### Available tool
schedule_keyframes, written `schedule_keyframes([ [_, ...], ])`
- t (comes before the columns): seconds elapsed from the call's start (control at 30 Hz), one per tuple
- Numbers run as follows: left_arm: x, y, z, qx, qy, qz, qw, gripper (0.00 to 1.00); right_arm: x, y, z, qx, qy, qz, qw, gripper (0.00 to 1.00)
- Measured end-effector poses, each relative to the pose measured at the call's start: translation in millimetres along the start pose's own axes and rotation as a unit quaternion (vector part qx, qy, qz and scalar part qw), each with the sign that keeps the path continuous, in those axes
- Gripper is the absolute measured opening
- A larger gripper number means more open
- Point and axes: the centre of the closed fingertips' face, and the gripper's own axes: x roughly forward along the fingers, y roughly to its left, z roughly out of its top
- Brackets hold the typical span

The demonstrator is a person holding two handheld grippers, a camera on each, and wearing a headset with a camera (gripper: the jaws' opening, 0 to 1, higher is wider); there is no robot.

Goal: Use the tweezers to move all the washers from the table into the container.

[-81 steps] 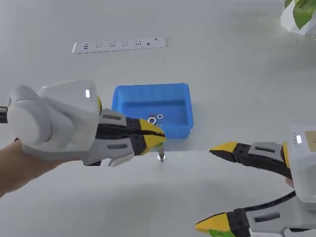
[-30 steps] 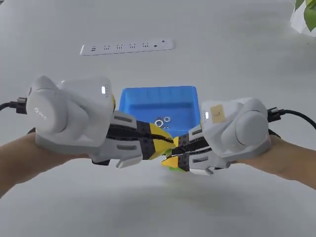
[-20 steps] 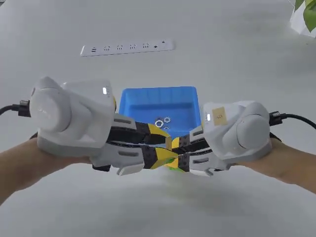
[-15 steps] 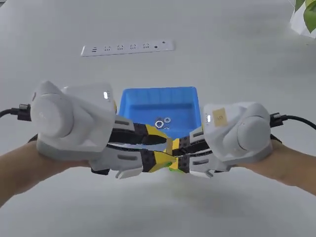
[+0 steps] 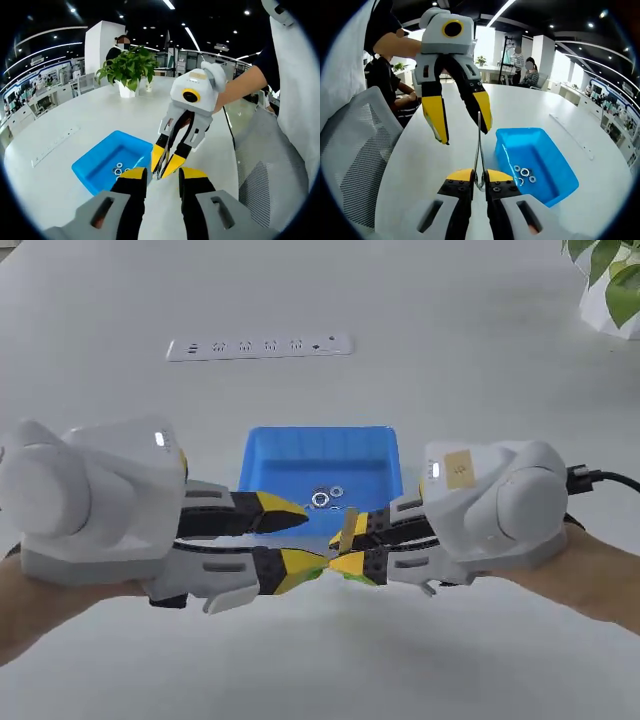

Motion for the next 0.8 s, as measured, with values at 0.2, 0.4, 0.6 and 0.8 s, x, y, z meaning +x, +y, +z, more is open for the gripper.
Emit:
schedule_keyframes([
  [0.2, -16.2, -0.5, -1.5, -0.013, -0.016, 0.021, 0.9996, 0.39, -11.5, -3.5, 20.0, -0.008, -0.004, -0.010, 0.9999, 0.09],
  [0.4, -37.4, 6.3, -5.1, -0.035, -0.038, 0.062, 0.9968, 0.48, -20.5, -11.7, 40.4, -0.017, -0.014, -0.026, 0.9994, 0.09],
  [0.6, -54.3, 11.6, -15.4, -0.051, -0.046, 0.095, 0.9931, 0.58, -24.6, -27.3, 57.9, -0.034, -0.018, -0.038, 0.9985, 0.09],
  [0.8, -61.0, 8.3, -22.7, -0.078, -0.064, 0.120, 0.9877, 0.69, -16.3, -56.3, 61.7, -0.048, -0.010, -0.051, 0.9975, 0.09],
])
